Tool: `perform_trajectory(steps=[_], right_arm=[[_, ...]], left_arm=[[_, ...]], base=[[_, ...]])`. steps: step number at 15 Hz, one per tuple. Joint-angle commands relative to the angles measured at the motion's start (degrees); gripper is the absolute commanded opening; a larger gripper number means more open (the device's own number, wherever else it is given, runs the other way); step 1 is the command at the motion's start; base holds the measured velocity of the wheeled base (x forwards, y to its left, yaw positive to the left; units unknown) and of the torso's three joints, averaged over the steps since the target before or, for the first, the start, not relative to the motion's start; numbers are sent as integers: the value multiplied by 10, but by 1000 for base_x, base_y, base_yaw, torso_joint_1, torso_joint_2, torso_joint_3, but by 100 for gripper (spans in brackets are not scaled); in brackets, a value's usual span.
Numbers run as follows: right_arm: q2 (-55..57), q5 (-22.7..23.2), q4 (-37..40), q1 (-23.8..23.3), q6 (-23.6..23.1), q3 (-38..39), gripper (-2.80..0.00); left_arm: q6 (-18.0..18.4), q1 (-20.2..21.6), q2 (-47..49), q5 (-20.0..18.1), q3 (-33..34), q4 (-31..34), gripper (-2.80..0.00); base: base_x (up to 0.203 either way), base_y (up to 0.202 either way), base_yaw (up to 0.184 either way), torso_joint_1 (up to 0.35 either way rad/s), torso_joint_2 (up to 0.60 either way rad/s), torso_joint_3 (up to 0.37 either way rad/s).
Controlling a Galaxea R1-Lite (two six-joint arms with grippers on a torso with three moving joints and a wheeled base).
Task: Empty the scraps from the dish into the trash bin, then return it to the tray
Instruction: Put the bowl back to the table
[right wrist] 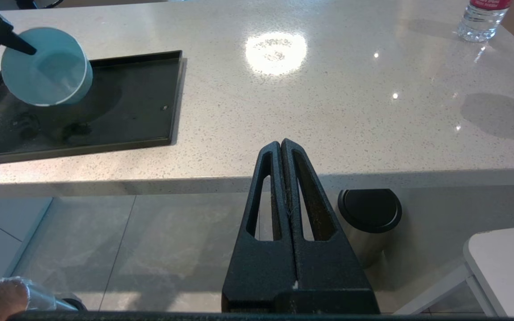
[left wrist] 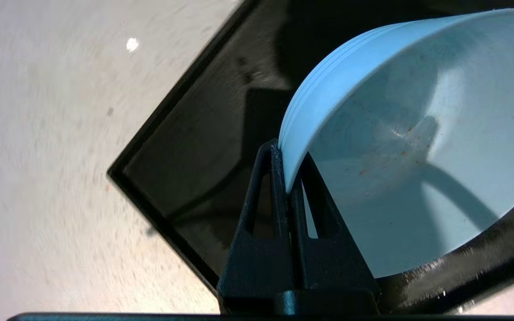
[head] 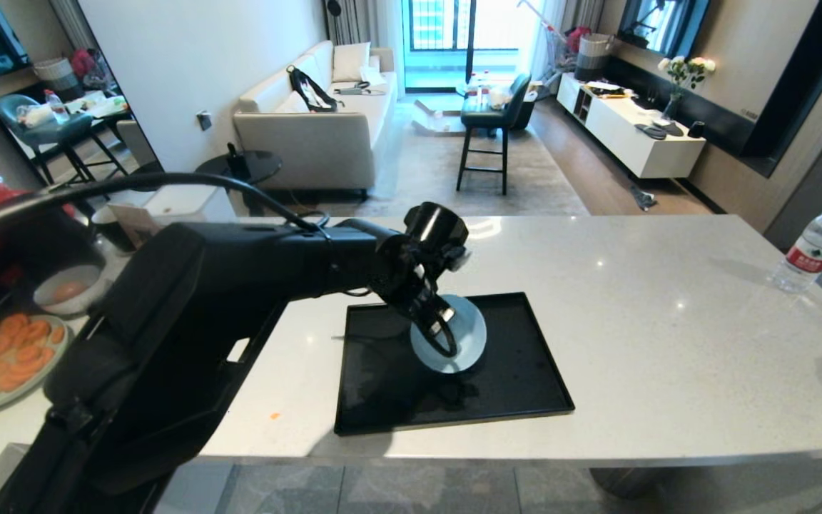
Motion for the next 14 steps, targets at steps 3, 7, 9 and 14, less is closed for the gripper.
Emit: perform_trajectory(steps=[3, 7, 9, 14], right_arm=[[0, 0, 0, 0, 0, 0, -280], [0, 0, 0, 0, 0, 0, -280], [0, 0, 0, 0, 0, 0, -280], [0, 0, 0, 0, 0, 0, -280]], left_arm=[[-111, 15, -1, 46, 0, 25, -280], [-210, 18, -13, 56, 0, 141, -280], [-248, 15, -19, 54, 0, 198, -280], [-256, 13, -16, -5, 0, 219, -280]], base=[[0, 0, 0, 0, 0, 0], [0, 0, 0, 0, 0, 0], [0, 0, 0, 0, 0, 0], [0, 0, 0, 0, 0, 0]])
